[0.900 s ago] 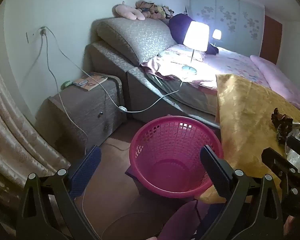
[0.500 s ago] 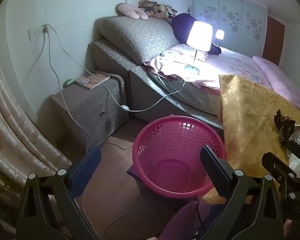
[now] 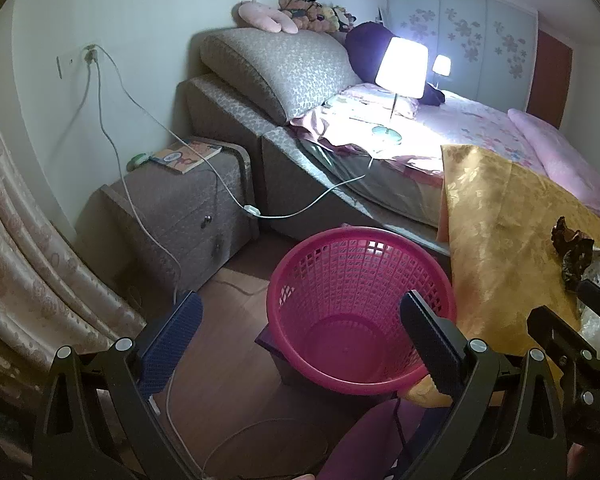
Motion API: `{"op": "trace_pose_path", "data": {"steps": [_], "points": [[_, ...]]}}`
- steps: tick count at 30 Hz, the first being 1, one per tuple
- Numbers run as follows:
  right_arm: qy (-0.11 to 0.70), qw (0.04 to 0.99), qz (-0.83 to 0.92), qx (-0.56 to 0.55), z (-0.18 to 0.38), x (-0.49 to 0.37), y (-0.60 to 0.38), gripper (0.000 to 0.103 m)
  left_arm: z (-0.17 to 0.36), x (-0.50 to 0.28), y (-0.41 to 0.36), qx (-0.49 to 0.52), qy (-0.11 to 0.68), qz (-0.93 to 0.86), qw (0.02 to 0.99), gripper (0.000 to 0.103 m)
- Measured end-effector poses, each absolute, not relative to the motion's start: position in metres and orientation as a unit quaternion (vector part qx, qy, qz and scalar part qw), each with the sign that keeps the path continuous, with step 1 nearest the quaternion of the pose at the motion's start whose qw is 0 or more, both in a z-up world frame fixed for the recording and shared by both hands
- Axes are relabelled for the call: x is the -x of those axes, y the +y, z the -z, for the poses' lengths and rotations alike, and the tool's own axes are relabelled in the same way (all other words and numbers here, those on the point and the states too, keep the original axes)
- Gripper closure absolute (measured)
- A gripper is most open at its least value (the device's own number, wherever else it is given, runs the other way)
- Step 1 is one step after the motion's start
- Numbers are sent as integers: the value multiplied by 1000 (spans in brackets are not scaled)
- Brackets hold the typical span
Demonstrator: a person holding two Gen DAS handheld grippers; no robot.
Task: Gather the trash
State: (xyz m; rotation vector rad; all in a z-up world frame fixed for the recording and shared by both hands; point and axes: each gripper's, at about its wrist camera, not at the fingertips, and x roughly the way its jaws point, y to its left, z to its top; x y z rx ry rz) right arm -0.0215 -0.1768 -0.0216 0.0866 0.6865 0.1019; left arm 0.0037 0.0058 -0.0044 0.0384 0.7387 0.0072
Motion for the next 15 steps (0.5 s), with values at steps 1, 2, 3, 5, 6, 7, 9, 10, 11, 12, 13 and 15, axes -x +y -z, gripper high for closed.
{"op": "trace_pose_path", "data": {"steps": [1, 2, 3, 5, 6, 7, 9, 10, 11, 12, 13, 15], "points": [[336, 940, -50, -42, 22, 22, -177, 7, 5, -4, 6, -19, 361, -4, 932, 8], [336, 939, -50, -42, 22, 22, -177, 7, 5, -3, 6, -18, 362, -4, 932, 8], [337, 939, -50, -43, 22, 21, -177, 7, 5, -4, 7, -18, 362, -5, 932, 8], [336, 940, -49, -42, 22, 22, -177, 7, 6, -4, 8, -18, 363, -5, 932, 8], [336, 940, -49, -42, 22, 21, -177, 7, 6, -4, 8, -18, 363, -4, 932, 8], [336, 940, -49, -42, 22, 21, -177, 7, 6, -4, 8, -18, 363, -4, 932, 8], [337, 939, -49, -42, 22, 21, -177, 7, 6, -4, 8, -18, 363, -4, 932, 8], [337, 939, -49, -42, 22, 21, -177, 7, 6, -4, 7, -17, 363, -5, 932, 8], [336, 939, -50, -42, 22, 21, -177, 7, 6, -4, 8, -17, 363, -5, 931, 8], [336, 939, -50, -42, 22, 21, -177, 7, 7, -4, 8, -17, 364, -5, 931, 8], [337, 939, -50, -42, 22, 21, -177, 7, 7, -4, 8, -17, 363, -5, 931, 8], [337, 939, -50, -41, 22, 21, -177, 7, 6, -4, 8, -18, 363, -5, 932, 8]]}}
